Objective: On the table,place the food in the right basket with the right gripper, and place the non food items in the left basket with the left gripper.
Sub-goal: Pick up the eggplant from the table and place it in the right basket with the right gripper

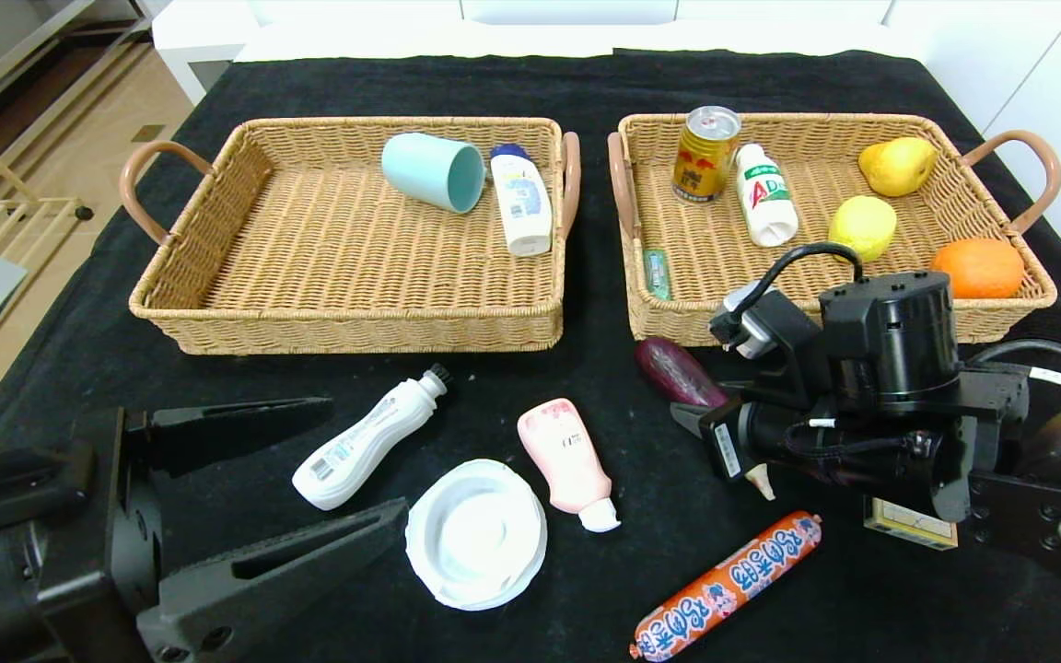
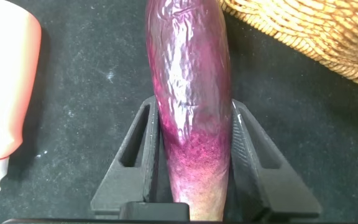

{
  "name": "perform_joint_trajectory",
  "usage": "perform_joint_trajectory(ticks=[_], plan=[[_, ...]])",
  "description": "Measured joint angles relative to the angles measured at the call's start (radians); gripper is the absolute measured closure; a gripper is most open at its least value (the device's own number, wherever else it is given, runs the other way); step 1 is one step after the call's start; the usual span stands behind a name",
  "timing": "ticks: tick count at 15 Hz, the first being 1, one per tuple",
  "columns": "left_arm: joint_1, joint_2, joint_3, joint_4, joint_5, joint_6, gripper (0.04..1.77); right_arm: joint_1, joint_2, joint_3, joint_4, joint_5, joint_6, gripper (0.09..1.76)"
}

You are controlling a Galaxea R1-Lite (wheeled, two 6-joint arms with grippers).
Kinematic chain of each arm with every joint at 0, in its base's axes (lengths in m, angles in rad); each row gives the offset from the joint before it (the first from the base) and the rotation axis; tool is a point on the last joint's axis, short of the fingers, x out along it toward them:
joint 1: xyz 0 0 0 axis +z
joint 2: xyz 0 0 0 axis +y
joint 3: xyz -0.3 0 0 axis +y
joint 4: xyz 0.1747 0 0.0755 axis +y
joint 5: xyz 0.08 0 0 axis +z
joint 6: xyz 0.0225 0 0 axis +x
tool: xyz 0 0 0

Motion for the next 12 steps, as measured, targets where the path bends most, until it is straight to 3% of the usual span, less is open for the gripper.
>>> perform_joint_trajectory(ticks=[12], plan=[[0.000,-0.001,0.011,-0.001,0.021,0.023,0.09,0.011,-0.036,0.026,-0.019,0.001,0.000,1.10]])
